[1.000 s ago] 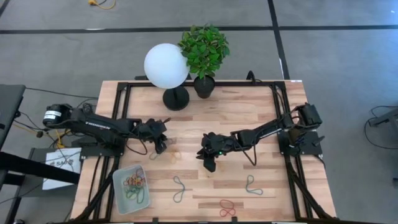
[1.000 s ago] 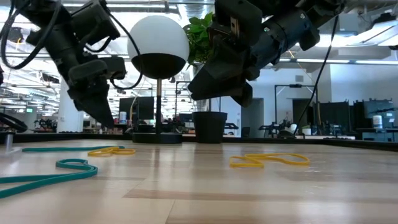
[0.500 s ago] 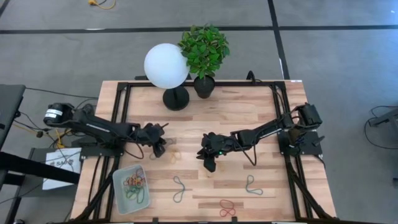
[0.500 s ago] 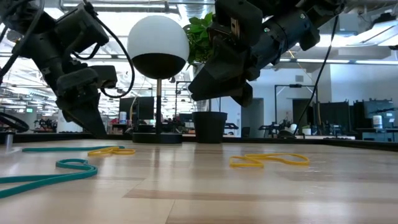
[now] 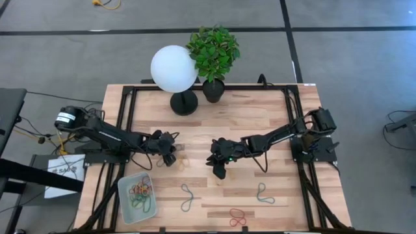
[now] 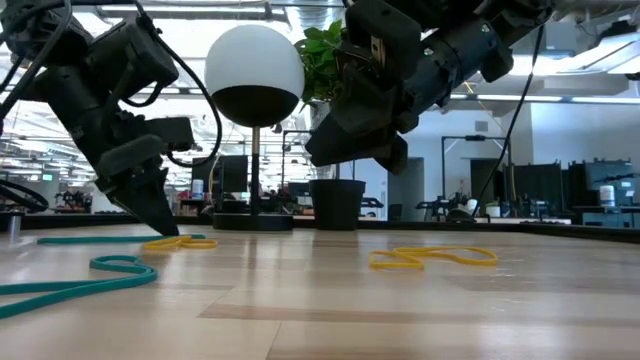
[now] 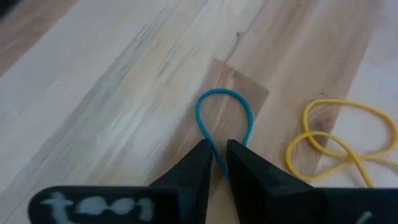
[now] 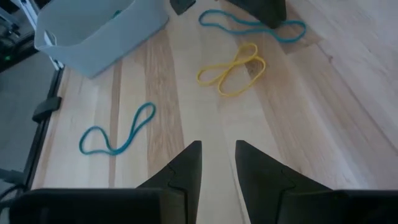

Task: Pick and place items into bin
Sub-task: Put the blue rubber band into the gray bin

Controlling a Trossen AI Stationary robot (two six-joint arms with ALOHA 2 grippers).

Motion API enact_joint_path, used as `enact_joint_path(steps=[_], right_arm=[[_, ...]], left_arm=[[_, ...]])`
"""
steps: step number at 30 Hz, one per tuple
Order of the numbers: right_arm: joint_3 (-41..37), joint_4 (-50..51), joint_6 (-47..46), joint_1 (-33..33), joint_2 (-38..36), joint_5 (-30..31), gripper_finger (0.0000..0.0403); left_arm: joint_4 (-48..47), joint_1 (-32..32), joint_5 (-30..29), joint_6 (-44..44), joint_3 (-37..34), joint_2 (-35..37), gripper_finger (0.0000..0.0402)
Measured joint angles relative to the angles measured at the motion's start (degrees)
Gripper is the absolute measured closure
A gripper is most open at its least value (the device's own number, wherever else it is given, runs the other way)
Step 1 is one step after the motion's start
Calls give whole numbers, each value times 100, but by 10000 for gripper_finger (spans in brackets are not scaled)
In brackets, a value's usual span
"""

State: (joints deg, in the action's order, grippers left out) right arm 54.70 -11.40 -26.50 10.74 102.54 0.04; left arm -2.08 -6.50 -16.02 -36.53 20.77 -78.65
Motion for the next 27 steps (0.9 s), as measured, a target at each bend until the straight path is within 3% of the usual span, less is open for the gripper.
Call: enact_joint_path(steps=[7,13,18,23,27], right_arm=[[0,92,11,-27,0,-10,310],[0,92,11,-39,0,-1,310],[0,94,11,-39,0,-1,310],[0,97,7,-39,0,-1,310],[0,94,1,-39,0,-1,310]], left_arm=[[226,-37,-273,-12,-26,-20,396],[336,-30,-294,-13,4,3,401],[4,-99,62,146,520,190,401],[-1363,-196,105,338,1388,511,401],[-3081,-373,194,275,2350,736,401]])
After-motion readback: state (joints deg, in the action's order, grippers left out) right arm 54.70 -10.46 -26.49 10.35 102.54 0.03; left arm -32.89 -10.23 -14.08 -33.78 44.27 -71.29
